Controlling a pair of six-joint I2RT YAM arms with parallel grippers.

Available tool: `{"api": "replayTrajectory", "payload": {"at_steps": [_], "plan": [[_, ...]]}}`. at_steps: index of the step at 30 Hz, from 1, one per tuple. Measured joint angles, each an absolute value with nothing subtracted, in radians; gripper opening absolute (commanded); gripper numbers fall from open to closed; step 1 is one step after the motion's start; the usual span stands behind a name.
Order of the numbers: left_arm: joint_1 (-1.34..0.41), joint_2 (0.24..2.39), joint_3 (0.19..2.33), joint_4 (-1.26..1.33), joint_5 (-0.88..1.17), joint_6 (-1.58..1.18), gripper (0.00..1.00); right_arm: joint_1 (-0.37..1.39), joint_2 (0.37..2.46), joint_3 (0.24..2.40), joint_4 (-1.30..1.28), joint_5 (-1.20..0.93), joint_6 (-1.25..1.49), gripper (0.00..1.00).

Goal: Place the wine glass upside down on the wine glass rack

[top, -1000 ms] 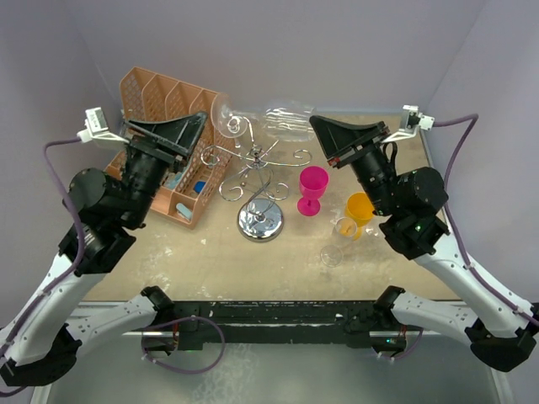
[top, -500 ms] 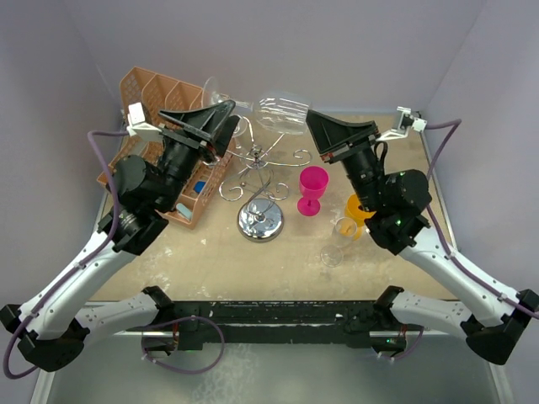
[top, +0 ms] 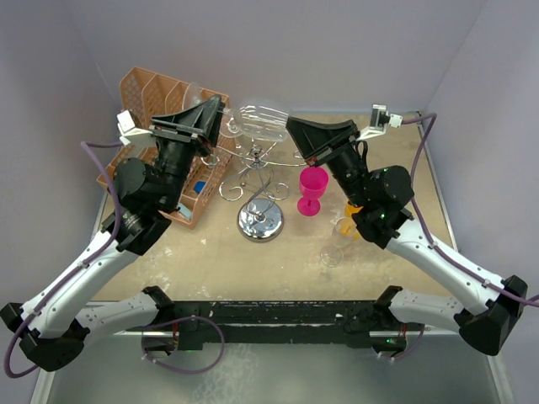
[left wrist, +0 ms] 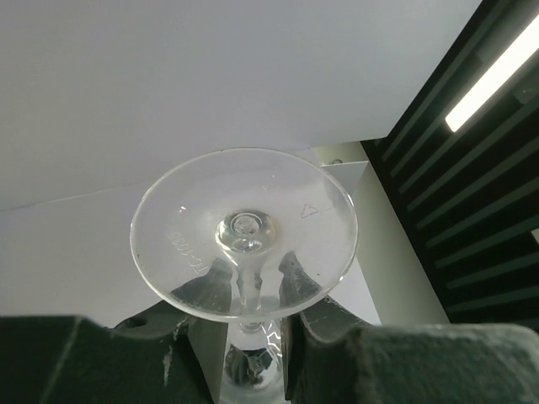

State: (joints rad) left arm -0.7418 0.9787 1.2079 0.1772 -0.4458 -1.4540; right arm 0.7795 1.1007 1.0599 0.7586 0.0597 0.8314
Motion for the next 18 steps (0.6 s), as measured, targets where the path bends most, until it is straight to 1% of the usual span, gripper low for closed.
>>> {"api": "replayTrajectory", "payload": {"at_steps": [4,10,15,16,18], "plan": [[-0.742,0.980,1.198,0.210,-0.458,-1.452,0.22,0.778,1.110,1.058,0.781,0.014,0.828,0.00],[-0.741,0.998,1.198,0.239,-0.450,-1.441,0.01,0.778,1.150,1.058,0.817,-0.065,0.826,0.00],[-0.739,1.002,1.198,0.248,-0.448,-1.411,0.00,0.770,1.150,1.058,0.826,-0.075,0.831,0.00],[-0.739,1.002,1.198,0.252,-0.447,-1.402,0.00,0.770,1.149,1.058,0.825,-0.075,0.832,0.04],[-0.740,1.002,1.198,0.259,-0.445,-1.385,0.00,0.770,1.144,1.058,0.817,-0.075,0.834,0.17]]}}
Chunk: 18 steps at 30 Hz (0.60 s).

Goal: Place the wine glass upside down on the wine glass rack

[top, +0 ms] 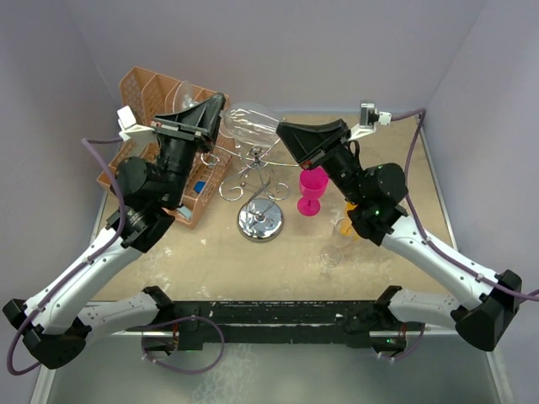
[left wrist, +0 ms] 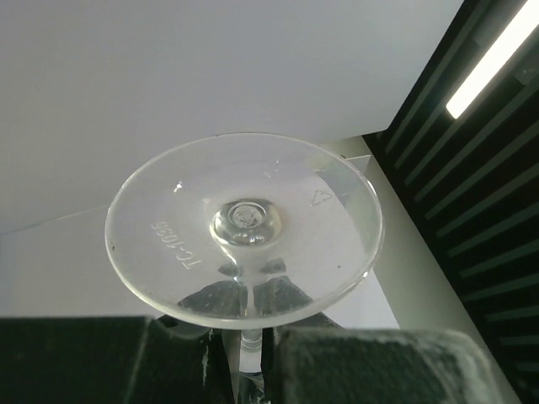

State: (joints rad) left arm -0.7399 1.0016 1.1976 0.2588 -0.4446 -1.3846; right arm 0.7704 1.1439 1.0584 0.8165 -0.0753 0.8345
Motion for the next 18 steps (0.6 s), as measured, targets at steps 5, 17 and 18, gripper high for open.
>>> {"api": "replayTrajectory", "payload": {"at_steps": [5,17,18], "plan": [[-0.741,1.004,1.213,0.248,-0.424,-1.294,0.00,0.775,1.105,1.058,0.726,-0.060,0.850,0.52],[-0.741,1.052,1.470,0.057,-0.261,-0.930,0.00,0.780,0.866,1.067,0.263,0.142,0.800,0.64],[-0.741,1.052,1.489,0.031,-0.239,-0.896,0.00,0.780,0.849,1.074,0.228,0.150,0.796,0.64]]}}
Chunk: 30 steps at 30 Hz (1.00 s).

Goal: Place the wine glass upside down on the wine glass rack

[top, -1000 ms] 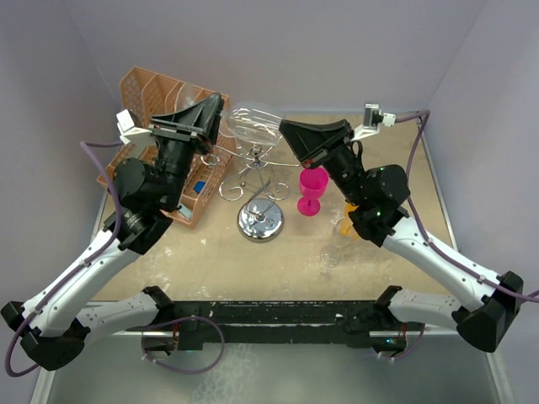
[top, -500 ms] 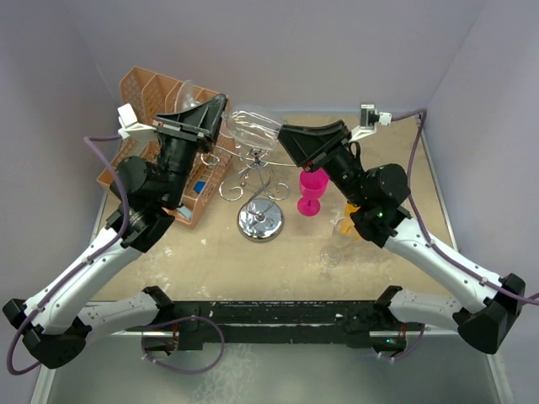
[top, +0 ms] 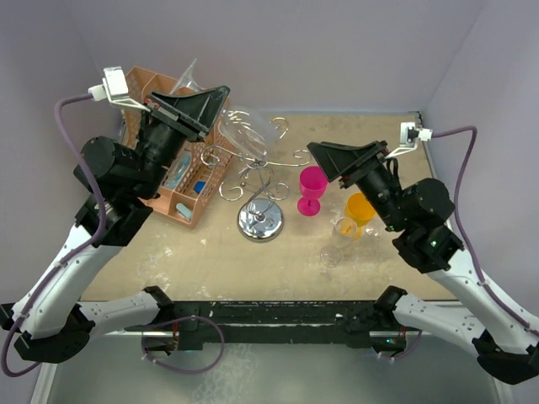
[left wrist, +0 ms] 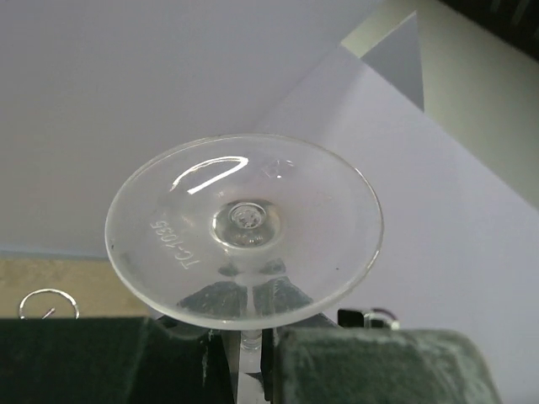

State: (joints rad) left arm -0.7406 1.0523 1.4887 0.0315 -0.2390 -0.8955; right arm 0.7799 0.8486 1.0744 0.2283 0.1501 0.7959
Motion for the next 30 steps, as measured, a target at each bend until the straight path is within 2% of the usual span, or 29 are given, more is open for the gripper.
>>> {"api": "replayTrajectory", "payload": {"at_steps": [7,16,24,30], "plan": [[-0.741,1.068,1.617,-0.231,-0.068,-0.656,0.00,0.780,0.823,1.166,0.083,0.159,0.773,0.66],[-0.741,1.070,1.660,-0.511,0.160,-0.395,0.00,0.780,0.865,1.250,0.025,0.010,0.794,0.67],[-0.741,1.072,1.611,-0.476,0.393,-0.376,0.00,0.780,0.895,1.274,-0.031,-0.078,0.907,0.66],[-0.751,1.114,1.571,-0.331,0.512,-0.451,0.00,0.780,0.891,1.273,-0.013,-0.117,1.042,0.64]]}}
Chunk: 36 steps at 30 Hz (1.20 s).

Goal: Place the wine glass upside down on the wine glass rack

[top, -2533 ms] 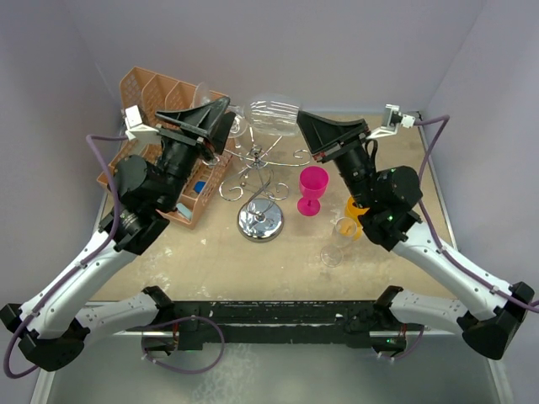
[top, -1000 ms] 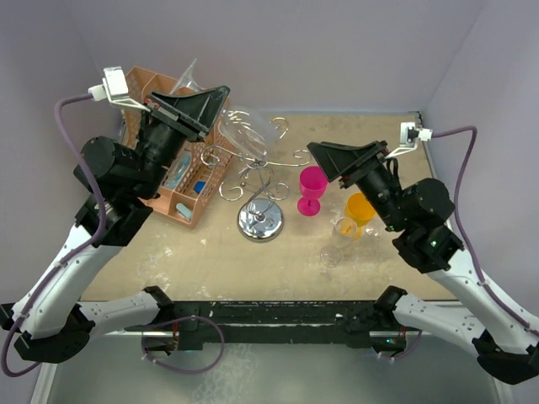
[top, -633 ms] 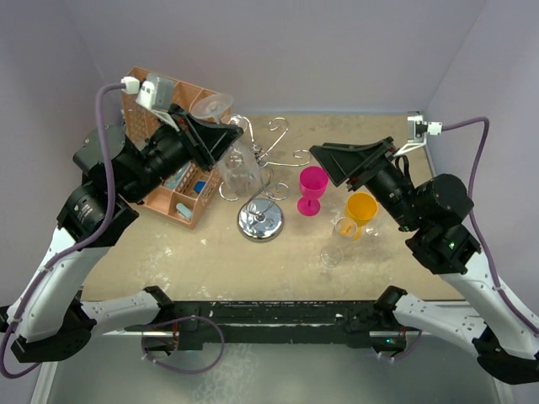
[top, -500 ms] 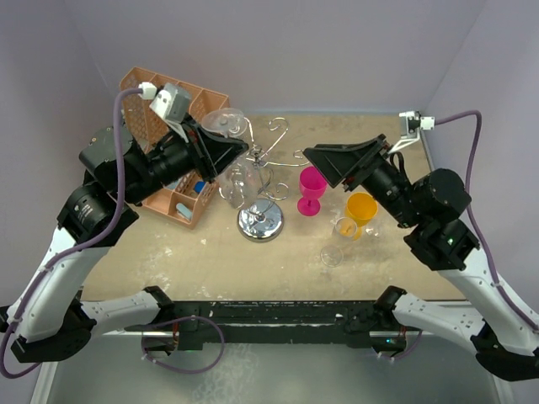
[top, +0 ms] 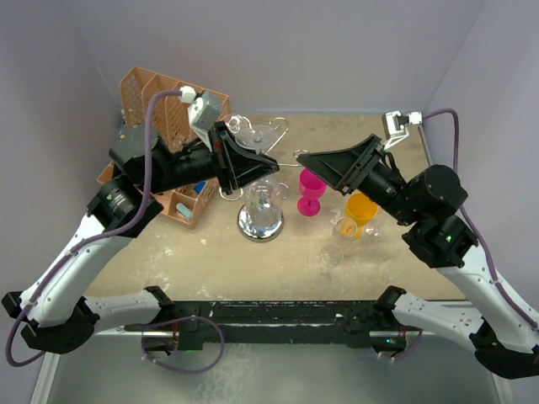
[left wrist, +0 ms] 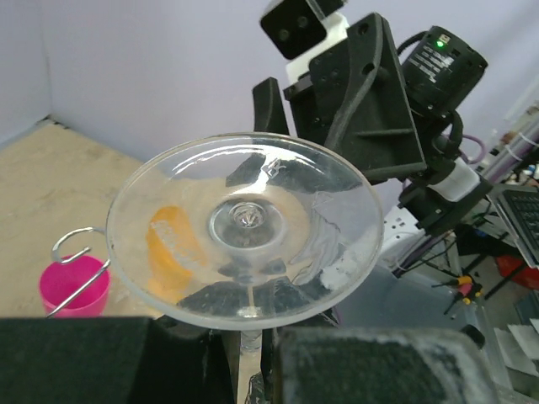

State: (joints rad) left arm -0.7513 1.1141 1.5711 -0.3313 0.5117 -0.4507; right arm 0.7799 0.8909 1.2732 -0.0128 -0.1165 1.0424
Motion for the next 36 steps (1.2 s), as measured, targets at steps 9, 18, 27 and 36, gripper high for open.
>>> {"api": "replayTrajectory", "payload": {"at_steps": [9,18,27,36], "plan": [[-0.898,1.168,1.539,-0.225,0.552,-0.448,0.00,0.780,0.884,1.285,-0.026,-0.123,1.178,0.59],[-0.905,1.182,1.534,-0.230,0.572,-0.345,0.00,0.780,0.849,1.296,-0.131,-0.088,1.243,0.58],[-0.905,1.190,1.512,-0.248,0.572,-0.233,0.00,0.780,0.778,1.322,-0.178,-0.025,1.254,0.57],[-0.905,1.200,1.437,-0.225,0.572,-0.119,0.00,0.780,0.887,1.439,-0.268,-0.043,1.163,0.52]]}}
